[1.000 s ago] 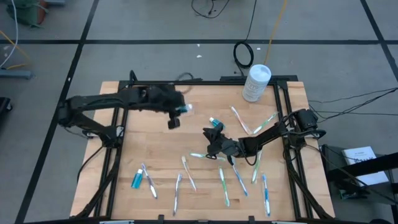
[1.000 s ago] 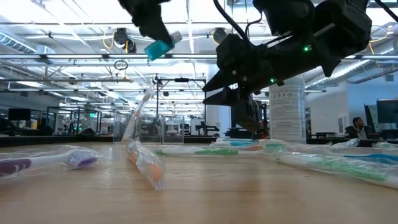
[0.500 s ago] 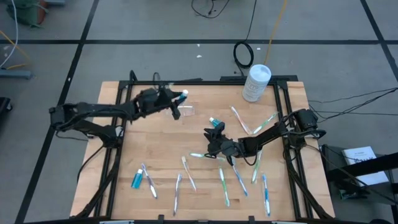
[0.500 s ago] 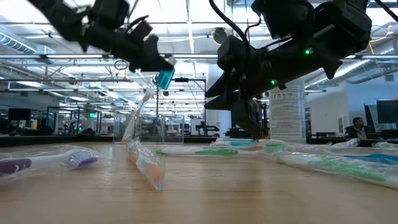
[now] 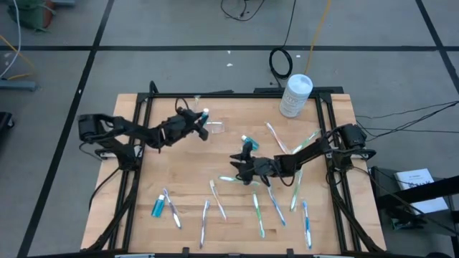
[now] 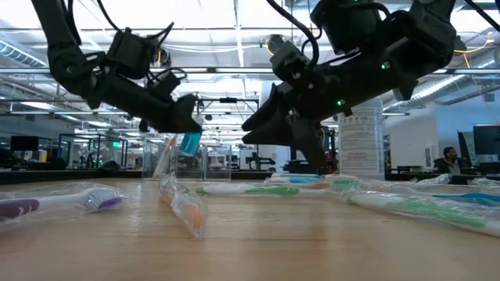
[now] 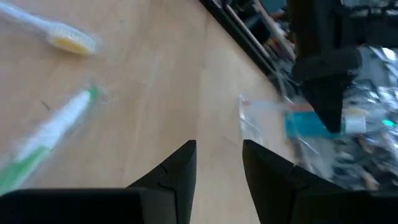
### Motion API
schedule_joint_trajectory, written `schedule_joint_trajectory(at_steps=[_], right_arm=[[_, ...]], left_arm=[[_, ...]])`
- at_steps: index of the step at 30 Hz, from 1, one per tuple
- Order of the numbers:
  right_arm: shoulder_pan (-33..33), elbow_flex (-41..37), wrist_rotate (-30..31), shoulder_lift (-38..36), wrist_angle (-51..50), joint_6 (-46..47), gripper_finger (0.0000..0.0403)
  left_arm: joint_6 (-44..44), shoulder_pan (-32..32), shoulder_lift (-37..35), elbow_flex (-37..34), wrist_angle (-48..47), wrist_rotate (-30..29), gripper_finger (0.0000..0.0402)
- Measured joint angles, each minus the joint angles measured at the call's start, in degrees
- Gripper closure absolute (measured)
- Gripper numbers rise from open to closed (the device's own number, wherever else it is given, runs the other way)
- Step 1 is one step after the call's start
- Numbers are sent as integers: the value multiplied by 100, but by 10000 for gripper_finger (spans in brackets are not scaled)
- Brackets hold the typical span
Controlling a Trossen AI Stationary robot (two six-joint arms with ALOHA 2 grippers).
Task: Pick & Place toothbrushing station
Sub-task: Put the blue mouthwash into the transparent organizer
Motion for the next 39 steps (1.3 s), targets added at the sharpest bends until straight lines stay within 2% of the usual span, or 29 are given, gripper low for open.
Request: schedule_joint_trajectory(at_steps=[6,15,26,39], right_arm=[[-186,0,-156,0,25,625,277],[-303,0,-160,0,25,1038,277],[-300,0,-161,0,3,1036,277],[-289,0,-161,0,1,1036,277]], left_arm=[[-127,-104,317,12,-2,-572,300],[-214,-94,369,15,-10,-534,296],[-367,-94,369,15,-38,-530,233],[-342,-94,189,19,-52,-523,229]])
